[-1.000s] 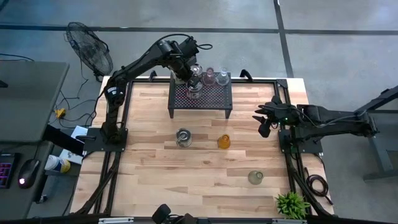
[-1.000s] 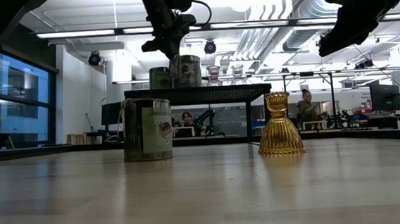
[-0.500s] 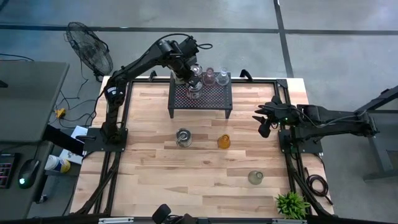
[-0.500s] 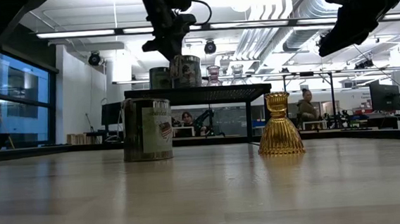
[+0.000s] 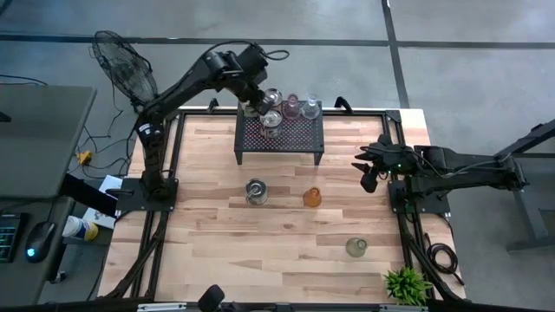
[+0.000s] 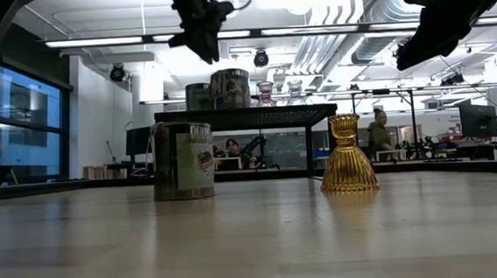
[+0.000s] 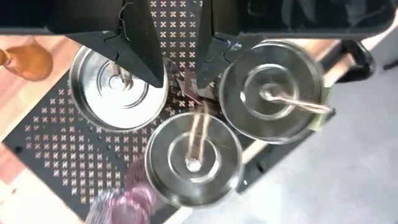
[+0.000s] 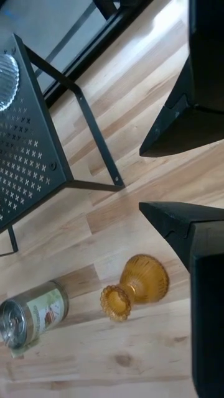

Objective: Pick & Place candle stick holders
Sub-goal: Put the yellow candle holder on the shelf

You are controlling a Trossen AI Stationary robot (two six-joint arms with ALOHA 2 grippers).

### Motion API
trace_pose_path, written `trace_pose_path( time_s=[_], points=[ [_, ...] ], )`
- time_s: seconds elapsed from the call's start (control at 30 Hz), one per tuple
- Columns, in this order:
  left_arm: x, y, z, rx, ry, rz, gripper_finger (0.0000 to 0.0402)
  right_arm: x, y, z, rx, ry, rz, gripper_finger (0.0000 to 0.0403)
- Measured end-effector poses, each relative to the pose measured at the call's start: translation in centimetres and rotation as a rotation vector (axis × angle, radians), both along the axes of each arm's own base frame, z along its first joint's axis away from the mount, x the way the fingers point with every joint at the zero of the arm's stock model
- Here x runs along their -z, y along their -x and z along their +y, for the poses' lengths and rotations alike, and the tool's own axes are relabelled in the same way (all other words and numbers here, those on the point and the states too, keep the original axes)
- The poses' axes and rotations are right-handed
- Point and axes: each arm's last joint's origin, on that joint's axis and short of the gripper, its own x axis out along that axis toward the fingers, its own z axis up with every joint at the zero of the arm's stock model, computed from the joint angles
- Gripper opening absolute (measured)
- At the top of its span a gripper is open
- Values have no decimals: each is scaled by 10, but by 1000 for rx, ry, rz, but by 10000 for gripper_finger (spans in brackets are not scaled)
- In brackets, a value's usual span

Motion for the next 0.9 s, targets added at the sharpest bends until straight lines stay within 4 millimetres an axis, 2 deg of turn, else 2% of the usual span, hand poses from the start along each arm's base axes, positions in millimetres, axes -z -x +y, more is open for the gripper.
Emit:
trace_pose_path(
  time_s=[0.27,0.5,0.77,0.9],
  points=[
    [-27,20,-14,14,-81,-47,92,-1,-3,2,-54,-58,-19,119],
    [-43,31,-27,34,-147,-68,92,-24,-14,1,-54,-26,-40,119],
    [-45,23,-46,163,-194,-40,92,-36,-42,-1,-41,-88,19,121],
    [-45,22,-49,224,-190,-41,92,-39,-57,1,-47,-149,84,140]
  ],
)
